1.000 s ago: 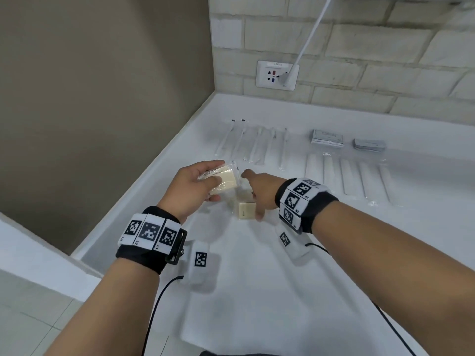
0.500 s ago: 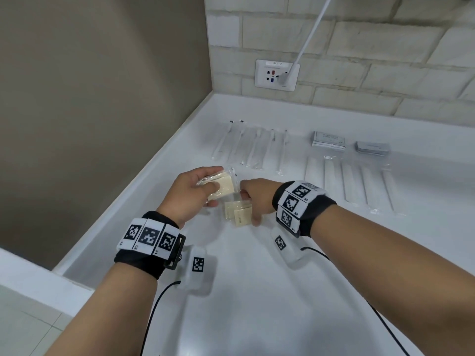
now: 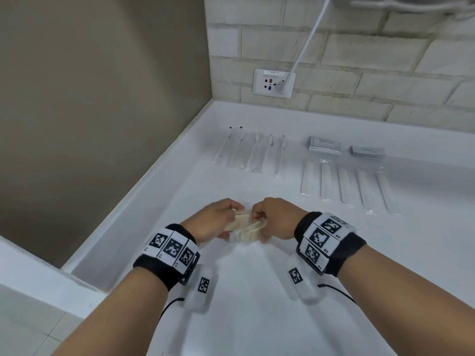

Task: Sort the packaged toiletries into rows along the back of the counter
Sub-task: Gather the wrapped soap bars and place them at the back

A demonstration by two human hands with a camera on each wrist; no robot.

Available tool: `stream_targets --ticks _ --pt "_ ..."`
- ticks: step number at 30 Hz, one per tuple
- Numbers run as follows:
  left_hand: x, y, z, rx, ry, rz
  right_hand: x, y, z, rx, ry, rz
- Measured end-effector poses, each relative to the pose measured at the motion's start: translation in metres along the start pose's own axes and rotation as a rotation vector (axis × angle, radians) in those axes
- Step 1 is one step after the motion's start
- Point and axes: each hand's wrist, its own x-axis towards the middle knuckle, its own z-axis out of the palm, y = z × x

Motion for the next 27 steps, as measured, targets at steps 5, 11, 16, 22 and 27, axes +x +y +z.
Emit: stream_targets --ticks 5,11,16,22,27 --pt "-0.004 0.004 0.013 0.25 -0.087 0.06 -0.004 0.001 0.003 0.045 0.048 0.083" --pt "0.002 0.002 0.016 0.443 -0.048 0.161 -0.008 -0.002 0.002 0.027 0.093 0.139" --pt "0.006 0.004 0.011 0.647 -0.064 0.097 -0.011 0.004 0.002 0.112 0.13 0.103" --pt "0.008 0.002 0.007 0.623 -0.122 0.105 -0.011 0.011 0.0 0.343 0.176 0.153" --pt "0.007 0.004 0.011 0.615 -0.119 0.136 -0.012 0.008 -0.001 0.173 0.079 0.126"
